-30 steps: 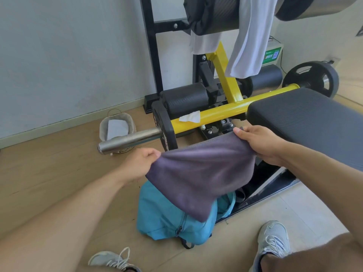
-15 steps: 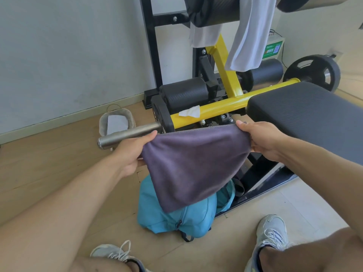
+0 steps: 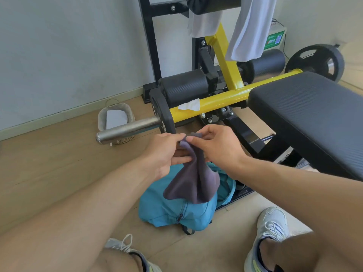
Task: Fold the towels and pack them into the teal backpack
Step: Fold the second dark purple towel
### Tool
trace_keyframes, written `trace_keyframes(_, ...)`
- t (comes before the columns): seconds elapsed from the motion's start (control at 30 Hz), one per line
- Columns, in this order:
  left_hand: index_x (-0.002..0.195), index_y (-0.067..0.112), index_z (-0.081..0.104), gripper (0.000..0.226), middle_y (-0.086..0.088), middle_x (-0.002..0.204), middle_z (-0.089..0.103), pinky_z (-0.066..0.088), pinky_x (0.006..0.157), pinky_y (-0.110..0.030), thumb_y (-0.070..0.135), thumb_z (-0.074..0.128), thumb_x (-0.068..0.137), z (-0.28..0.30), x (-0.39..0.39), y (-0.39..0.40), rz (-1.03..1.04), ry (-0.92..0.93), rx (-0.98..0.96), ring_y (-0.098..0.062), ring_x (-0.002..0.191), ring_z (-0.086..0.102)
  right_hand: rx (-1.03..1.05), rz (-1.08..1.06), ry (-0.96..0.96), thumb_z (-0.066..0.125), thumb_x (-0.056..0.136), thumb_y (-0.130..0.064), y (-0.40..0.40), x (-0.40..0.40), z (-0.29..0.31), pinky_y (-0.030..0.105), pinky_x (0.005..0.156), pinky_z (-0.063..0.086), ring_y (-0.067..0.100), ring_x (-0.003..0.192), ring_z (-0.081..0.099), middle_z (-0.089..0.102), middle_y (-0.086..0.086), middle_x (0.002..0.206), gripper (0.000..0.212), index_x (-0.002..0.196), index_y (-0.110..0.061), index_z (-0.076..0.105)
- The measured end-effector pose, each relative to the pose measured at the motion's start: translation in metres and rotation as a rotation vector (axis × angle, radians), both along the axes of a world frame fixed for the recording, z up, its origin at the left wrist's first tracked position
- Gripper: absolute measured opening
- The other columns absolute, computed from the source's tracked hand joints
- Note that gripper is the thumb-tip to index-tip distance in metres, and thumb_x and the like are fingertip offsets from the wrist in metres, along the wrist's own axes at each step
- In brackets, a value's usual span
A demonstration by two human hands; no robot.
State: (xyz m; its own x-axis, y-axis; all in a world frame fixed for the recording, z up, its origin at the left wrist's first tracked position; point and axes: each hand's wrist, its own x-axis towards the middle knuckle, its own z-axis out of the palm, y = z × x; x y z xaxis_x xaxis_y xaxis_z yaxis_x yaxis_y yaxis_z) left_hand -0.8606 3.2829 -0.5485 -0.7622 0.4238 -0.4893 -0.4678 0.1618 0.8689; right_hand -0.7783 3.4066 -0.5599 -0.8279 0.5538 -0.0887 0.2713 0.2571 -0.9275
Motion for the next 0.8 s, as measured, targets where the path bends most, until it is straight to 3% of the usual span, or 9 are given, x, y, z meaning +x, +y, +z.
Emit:
trace_keyframes(0.13,0.097,0.002,0.067,0.015,-0.008,0.059,0.069,0.064,0.061,-0.036,0.011,0.056,0.1,0.003,0.001,-0.004,-0.045,-0.023,-0.017,-0.021,0.055,0.071,0.008,0.016,0.015,0.086,0.079,-0.037,-0.007,0.004,0.007,0.033,0.072,0.062,0.006,0.072,0.073,0.077,-0.008,0.075,0.017,0.082,-0.022,0.077)
trace_keyframes(0.23,0.096,0.0,0.071,0.02,-0.012,0.067,0.073,0.065,0.067,-0.038,0.011,0.055,0.1,0.006,0.0,-0.006,-0.062,-0.048,0.006,-0.025,0.063,0.074,0.027,0.006,0.031,0.086,0.079,-0.037,-0.007,0.007,0.011,0.038,0.079,0.063,0.005,0.076,0.074,0.077,-0.011,0.076,0.016,0.082,-0.023,0.078)
trace_keyframes(0.33,0.105,-0.003,0.071,0.022,-0.012,0.066,0.073,0.064,0.06,-0.033,0.01,0.054,0.099,0.01,0.0,-0.007,-0.054,-0.087,0.032,-0.024,0.061,0.074,0.07,0.051,0.043,0.085,0.08,-0.04,-0.012,0.009,0.011,0.039,0.082,0.062,0.001,0.079,0.074,0.077,-0.015,0.077,0.014,0.082,-0.028,0.078)
trace_keyframes(0.5,0.088,0.003,0.068,0.022,-0.009,0.067,0.074,0.058,0.048,-0.023,0.009,0.05,0.1,0.016,-0.006,-0.014,-0.04,-0.165,0.106,-0.016,0.051,0.07,0.179,0.202,0.068,0.092,0.071,-0.036,-0.014,0.013,0.015,0.014,0.076,0.056,-0.007,0.082,0.071,0.077,-0.016,0.085,0.03,0.094,-0.029,0.074)
trace_keyframes(0.6,0.089,0.004,0.064,0.021,-0.011,0.071,0.074,0.063,0.056,-0.032,0.015,0.051,0.101,0.019,-0.005,-0.017,-0.034,-0.17,0.073,-0.023,0.06,0.074,0.132,0.16,0.121,0.083,0.084,-0.024,-0.011,0.01,0.012,0.023,0.079,0.06,0.0,0.082,0.073,0.078,-0.01,0.085,0.012,0.092,-0.022,0.074)
trace_keyframes(0.63,0.088,0.006,0.06,0.02,-0.011,0.073,0.072,0.063,0.055,-0.034,0.019,0.051,0.101,0.019,-0.006,-0.017,-0.009,-0.116,0.0,-0.024,0.063,0.073,0.109,0.153,0.133,0.081,0.086,-0.021,-0.009,0.009,0.012,0.024,0.08,0.06,0.002,0.082,0.073,0.078,-0.008,0.085,0.009,0.092,-0.02,0.074)
trace_keyframes(0.7,0.092,0.009,0.058,0.011,-0.008,0.084,0.067,0.061,0.06,-0.035,0.019,0.055,0.093,0.014,-0.015,-0.021,-0.004,0.206,-0.239,-0.023,0.074,0.069,0.068,0.17,0.137,0.079,0.088,-0.018,-0.005,0.007,0.015,0.025,0.083,0.059,0.006,0.084,0.074,0.078,-0.006,0.086,0.007,0.093,-0.015,0.074)
trace_keyframes(0.77,0.103,0.018,0.061,0.021,-0.004,0.104,0.066,0.053,0.075,-0.029,0.013,0.065,0.083,0.012,-0.027,-0.028,-0.159,0.552,-0.369,-0.017,0.088,0.062,0.023,0.212,0.153,0.078,0.089,-0.015,0.003,0.006,0.021,0.026,0.086,0.059,0.011,0.087,0.075,0.079,-0.003,0.089,0.009,0.095,-0.01,0.073)
trace_keyframes(0.8,0.105,0.024,0.061,0.032,-0.002,0.113,0.065,0.05,0.08,-0.027,0.012,0.072,0.077,0.01,-0.032,-0.033,-0.301,0.633,-0.383,-0.014,0.09,0.059,0.003,0.236,0.163,0.077,0.089,-0.014,0.008,0.006,0.025,0.027,0.088,0.059,0.013,0.089,0.075,0.079,-0.001,0.091,0.01,0.096,-0.009,0.072)
